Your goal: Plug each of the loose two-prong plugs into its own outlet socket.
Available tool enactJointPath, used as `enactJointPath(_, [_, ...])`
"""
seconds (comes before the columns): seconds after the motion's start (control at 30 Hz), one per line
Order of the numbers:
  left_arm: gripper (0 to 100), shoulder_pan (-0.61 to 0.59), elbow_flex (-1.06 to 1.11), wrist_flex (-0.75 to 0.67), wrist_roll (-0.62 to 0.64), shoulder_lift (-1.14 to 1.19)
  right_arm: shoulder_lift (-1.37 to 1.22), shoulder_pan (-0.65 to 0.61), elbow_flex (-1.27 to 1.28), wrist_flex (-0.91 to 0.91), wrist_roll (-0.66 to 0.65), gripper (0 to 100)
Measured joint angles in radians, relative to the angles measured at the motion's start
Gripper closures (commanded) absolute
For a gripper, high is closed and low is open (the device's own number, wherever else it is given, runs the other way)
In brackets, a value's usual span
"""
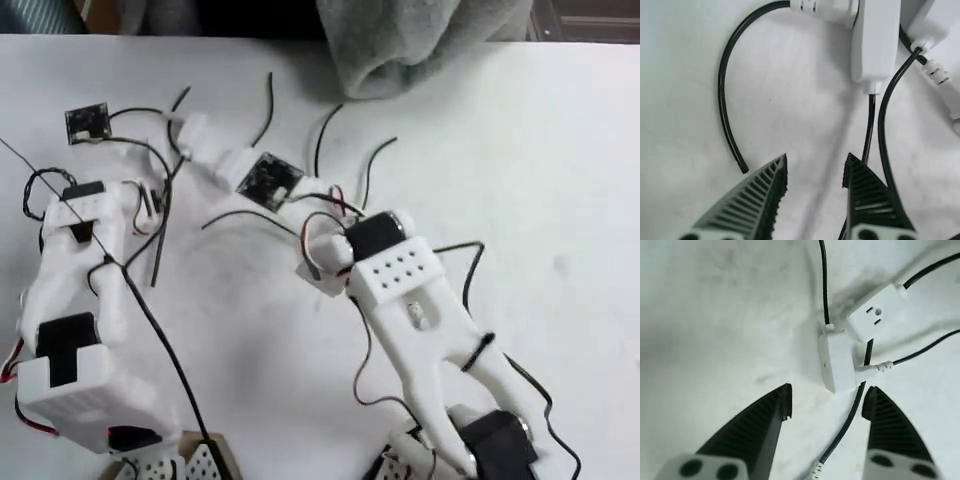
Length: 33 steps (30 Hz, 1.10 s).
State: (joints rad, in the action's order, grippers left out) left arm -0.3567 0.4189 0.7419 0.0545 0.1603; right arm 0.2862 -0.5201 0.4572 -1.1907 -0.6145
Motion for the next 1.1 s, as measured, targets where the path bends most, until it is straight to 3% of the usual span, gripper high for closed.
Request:
enactJointPath(0.17, [81,0.0,0.0,0.0,0.0,0.0,-0.232,0.037,-0.057,0.08,-0.153,76.7])
enactJointPath(0.43, [81,0.0,0.0,0.0,0.0,0.0,-0.535,0.072,-0.256,0.095,-0.209,77.4])
enactJointPath(0.57, [81,0.0,0.0,0.0,0.0,0.0,-0.644,0.074,-0.279,0.135,-0.218,91.5])
enactJointPath(0.63, [81,0.0,0.0,0.0,0.0,0.0,-0.669,0.077,-0.304,0.15,-0.218,98.6])
enactJointPath(0.73, [81,0.0,0.0,0.0,0.0,0.0,-0.678,0.078,-0.344,0.146,-0.218,94.4])
enactJointPath(1.1, [81,0.0,0.0,0.0,0.0,0.0,-0.697,0.072,-0.736,0.009,-0.219,96.5])
